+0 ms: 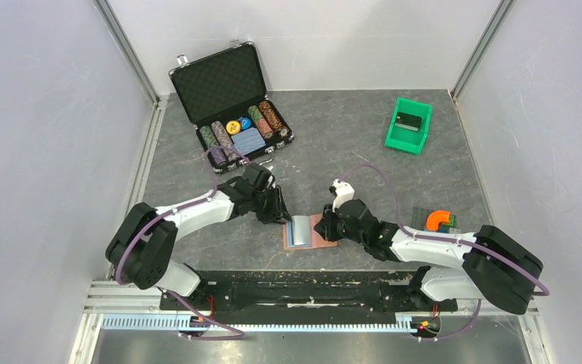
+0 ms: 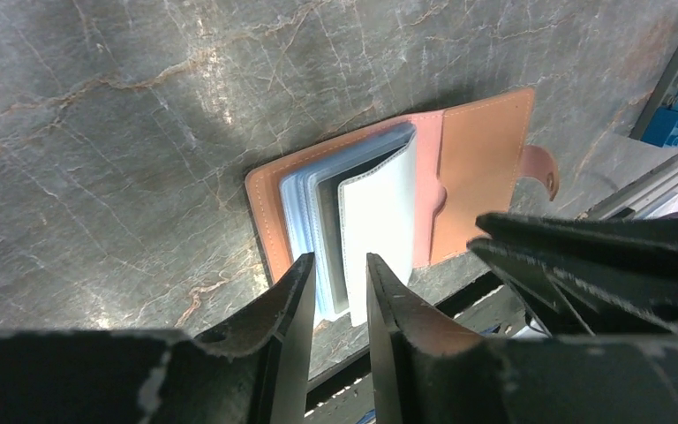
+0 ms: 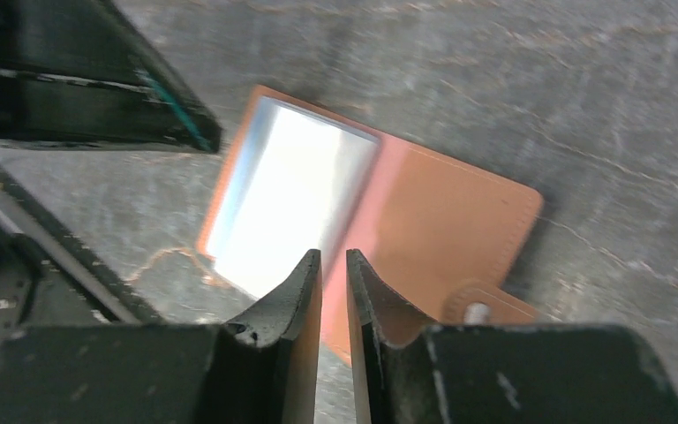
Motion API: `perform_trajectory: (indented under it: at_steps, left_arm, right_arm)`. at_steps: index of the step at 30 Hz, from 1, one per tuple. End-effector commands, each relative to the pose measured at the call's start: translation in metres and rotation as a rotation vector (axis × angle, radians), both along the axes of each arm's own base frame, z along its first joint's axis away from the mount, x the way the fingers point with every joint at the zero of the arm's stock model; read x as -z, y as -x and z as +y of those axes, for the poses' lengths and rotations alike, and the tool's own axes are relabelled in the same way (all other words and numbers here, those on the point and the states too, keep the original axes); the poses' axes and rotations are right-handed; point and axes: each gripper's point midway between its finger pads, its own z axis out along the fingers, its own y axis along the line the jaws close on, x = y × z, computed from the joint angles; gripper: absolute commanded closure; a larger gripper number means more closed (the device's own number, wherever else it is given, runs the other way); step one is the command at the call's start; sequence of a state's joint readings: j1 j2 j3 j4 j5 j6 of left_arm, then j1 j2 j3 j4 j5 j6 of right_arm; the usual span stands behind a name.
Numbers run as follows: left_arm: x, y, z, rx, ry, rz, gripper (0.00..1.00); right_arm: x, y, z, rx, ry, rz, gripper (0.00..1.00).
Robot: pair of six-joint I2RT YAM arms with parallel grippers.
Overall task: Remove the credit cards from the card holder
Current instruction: Remove the credit card from the card holder.
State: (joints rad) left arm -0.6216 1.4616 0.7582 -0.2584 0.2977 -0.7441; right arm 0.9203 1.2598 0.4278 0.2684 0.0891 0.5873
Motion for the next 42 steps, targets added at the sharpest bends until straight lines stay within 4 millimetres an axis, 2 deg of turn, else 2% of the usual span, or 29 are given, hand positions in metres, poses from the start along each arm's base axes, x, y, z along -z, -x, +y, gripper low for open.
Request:
perform_trajectory:
  at_steps: [1,7,14,28,42]
  left_arm:
    - [0.0,-0.001,-0.01,0.015,0.034,-0.004,0.68]
    - [0.013,0.001,-0.004,0.013,-0.023,0.008,0.7]
    - [0.014,0.0,-0.013,0.027,0.0,0.009,0.74]
    - [0.019,-0.001,-0.015,0.035,-0.039,0.021,0.75]
    - [-0.002,0.003,-0.04,0.078,0.007,0.004,0.72]
  right_arm:
    - [0.026,-0.005,-0.024,0.054,0.07,0.007,0.82]
    - [0.048,0.001,-0.042,0.078,0.095,0.044,0.83]
    - [0.056,0.005,-0.048,0.085,0.097,0.061,0.83]
    - [0.052,0.003,-0.048,0.087,0.077,0.056,0.83]
    - [0.044,0.001,-0.045,0.079,0.055,0.044,0.83]
